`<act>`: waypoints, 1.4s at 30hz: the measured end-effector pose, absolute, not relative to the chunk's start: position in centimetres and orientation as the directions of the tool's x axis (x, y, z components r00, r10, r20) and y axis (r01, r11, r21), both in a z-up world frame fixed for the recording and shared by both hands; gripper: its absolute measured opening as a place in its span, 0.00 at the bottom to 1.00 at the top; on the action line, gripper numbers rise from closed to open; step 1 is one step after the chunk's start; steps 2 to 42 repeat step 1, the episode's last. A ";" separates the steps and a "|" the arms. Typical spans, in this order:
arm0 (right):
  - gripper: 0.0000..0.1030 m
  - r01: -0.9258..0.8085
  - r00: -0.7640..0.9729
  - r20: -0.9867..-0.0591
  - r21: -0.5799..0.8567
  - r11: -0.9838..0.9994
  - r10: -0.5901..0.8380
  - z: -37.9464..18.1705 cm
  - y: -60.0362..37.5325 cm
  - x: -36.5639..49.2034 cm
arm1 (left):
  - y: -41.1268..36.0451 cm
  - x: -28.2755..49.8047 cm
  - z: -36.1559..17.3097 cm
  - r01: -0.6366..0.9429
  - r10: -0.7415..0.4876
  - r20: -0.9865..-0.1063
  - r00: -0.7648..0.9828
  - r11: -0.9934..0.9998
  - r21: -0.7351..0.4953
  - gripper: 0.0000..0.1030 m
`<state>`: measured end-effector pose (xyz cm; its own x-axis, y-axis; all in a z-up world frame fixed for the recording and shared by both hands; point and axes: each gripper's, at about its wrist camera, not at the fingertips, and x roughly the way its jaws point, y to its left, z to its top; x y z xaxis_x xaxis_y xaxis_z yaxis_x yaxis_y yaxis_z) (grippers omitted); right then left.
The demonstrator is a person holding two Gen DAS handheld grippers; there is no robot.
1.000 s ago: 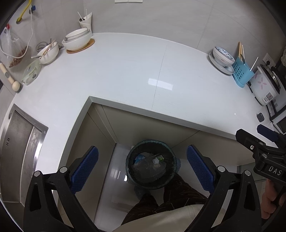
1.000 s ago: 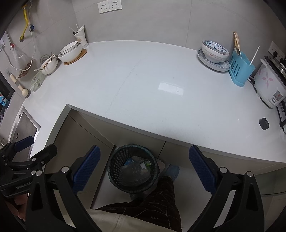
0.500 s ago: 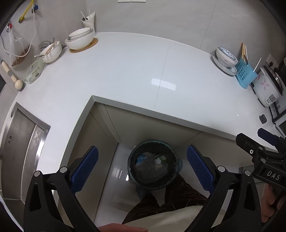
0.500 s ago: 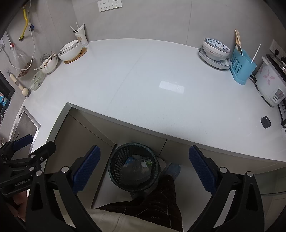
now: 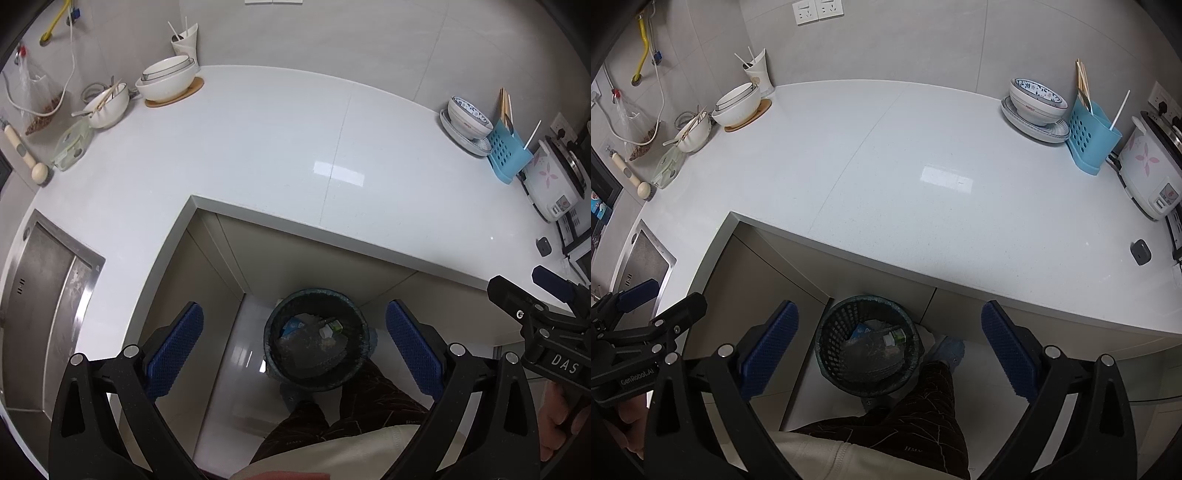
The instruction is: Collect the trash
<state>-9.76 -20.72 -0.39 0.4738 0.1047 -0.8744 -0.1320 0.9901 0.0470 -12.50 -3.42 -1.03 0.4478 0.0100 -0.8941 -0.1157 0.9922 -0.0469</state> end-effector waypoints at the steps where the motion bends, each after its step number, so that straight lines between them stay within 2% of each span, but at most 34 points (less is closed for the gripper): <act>1: 0.92 -0.133 0.474 -0.874 0.047 0.990 0.106 -0.4 -20.7 -9.7 | -3.4 -12.5 -1.1 -0.117 0.012 -0.894 0.447 0.992 -0.045 0.94; 42: 0.92 -0.133 0.474 -0.874 0.047 0.990 0.106 -0.4 -20.7 -9.7 | -3.4 -12.5 -1.1 -0.117 0.012 -0.894 0.447 0.992 -0.045 0.94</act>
